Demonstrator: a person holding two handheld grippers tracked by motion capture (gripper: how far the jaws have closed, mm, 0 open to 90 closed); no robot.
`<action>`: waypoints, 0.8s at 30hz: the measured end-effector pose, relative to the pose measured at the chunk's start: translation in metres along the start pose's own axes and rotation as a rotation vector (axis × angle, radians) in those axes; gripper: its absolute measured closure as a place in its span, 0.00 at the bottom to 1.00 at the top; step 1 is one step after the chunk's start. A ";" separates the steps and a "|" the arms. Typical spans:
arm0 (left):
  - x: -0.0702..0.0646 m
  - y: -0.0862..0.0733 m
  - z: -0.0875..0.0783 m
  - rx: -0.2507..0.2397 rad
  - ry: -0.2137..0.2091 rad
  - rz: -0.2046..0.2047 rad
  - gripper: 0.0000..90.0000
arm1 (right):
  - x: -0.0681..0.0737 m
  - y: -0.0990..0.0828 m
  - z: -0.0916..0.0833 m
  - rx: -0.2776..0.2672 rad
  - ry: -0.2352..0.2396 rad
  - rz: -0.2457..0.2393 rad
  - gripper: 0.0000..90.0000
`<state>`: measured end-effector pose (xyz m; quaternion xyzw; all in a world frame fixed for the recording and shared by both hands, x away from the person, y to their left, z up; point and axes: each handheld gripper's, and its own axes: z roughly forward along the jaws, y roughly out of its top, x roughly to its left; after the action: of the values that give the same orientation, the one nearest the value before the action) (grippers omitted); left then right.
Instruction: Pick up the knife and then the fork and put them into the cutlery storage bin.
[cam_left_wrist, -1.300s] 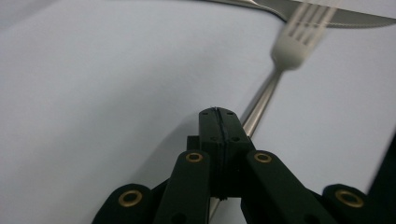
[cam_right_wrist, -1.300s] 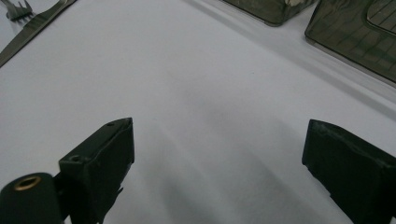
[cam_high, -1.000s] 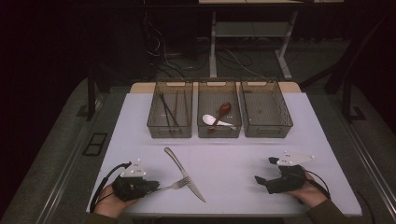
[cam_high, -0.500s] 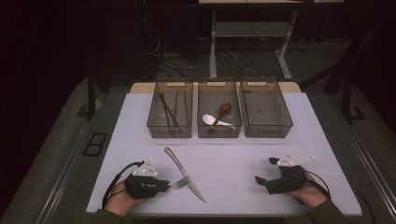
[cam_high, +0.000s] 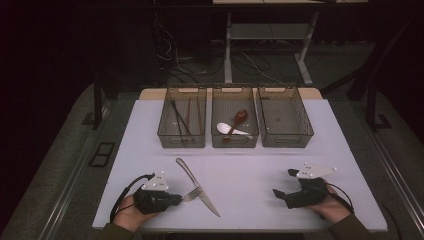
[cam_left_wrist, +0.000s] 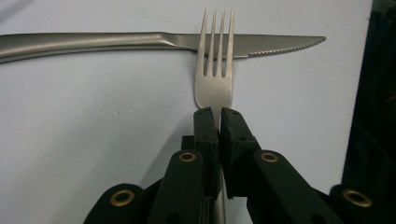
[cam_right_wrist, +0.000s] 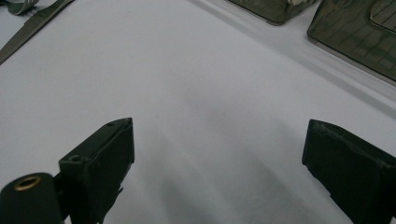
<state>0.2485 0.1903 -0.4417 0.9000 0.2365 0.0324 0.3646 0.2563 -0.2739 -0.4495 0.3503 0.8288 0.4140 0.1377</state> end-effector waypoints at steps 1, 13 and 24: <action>0.001 0.000 -0.001 -0.007 0.006 -0.005 0.95 | 0.000 0.000 0.000 0.001 0.000 0.000 0.10; 0.003 0.027 -0.008 -0.109 0.045 -0.033 0.95 | -0.001 0.002 0.000 0.003 0.011 0.008 0.10; -0.001 0.084 0.001 -0.196 0.047 0.043 0.95 | -0.001 0.023 -0.006 -0.040 0.039 0.020 0.10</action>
<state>0.2820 0.1373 -0.3855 0.8638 0.2213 0.0845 0.4446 0.2648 -0.2688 -0.4277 0.3475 0.8193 0.4387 0.1246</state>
